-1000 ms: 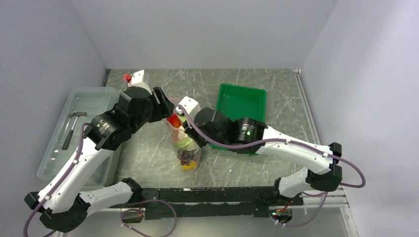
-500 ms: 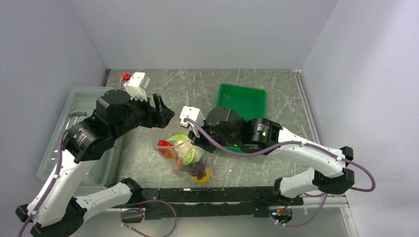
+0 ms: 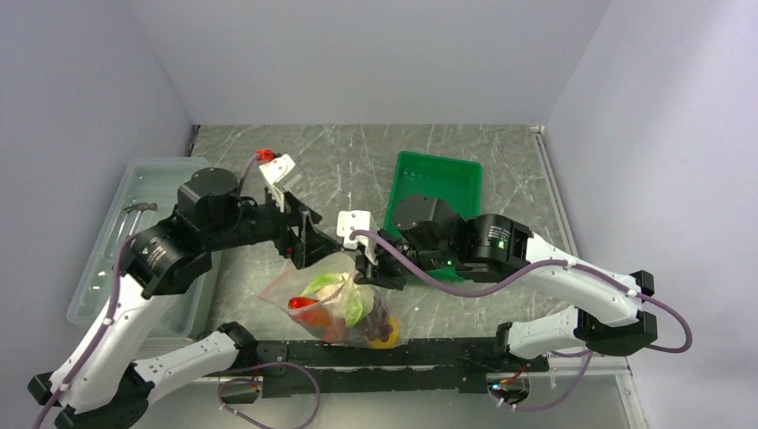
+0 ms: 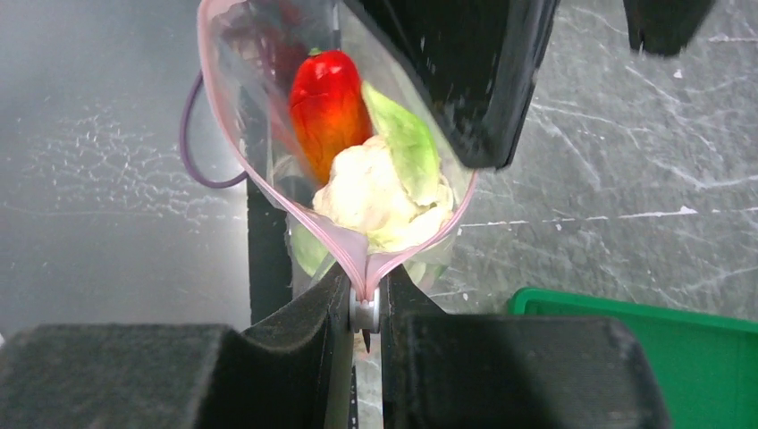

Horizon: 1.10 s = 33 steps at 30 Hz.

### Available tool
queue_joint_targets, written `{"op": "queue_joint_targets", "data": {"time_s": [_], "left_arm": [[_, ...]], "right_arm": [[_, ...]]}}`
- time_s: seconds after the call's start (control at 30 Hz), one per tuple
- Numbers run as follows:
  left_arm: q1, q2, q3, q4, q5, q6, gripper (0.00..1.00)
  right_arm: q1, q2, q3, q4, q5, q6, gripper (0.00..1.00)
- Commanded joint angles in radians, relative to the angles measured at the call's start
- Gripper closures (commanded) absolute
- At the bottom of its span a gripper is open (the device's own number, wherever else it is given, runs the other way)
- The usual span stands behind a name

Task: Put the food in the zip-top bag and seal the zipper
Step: Zip the zipper food storage bag.

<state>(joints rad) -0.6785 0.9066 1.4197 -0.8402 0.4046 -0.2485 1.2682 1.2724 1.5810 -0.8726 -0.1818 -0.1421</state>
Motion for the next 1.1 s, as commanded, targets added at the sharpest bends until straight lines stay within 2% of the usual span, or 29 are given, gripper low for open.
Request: {"op": "queue_joint_targets", "data": {"time_s": [0.0,0.23,0.37,0.83,1.07], "left_arm": [[-0.002,-0.002,-0.04,0.12,0.221,0.077,0.06],[-0.002,0.033,-0.069,0.187,0.474,0.085,0.05],[-0.002,0.021,-0.09,0.198,0.546,0.098,0.06],[-0.002,0.029,-0.145,0.161,0.574,0.137,0.09],[-0.002,0.043,-0.128,0.092,0.533,0.176,0.1]], "right_arm": [[-0.004,-0.043,0.056,0.058,-0.074,-0.029,1.0],[-0.01,-0.033,0.079,0.047,-0.096,-0.031,1.0],[-0.018,-0.027,0.086,0.046,-0.093,-0.027,1.0],[-0.085,0.015,0.143,0.019,-0.114,0.0,1.0],[-0.129,0.079,0.211,-0.033,-0.135,0.028,1.0]]}}
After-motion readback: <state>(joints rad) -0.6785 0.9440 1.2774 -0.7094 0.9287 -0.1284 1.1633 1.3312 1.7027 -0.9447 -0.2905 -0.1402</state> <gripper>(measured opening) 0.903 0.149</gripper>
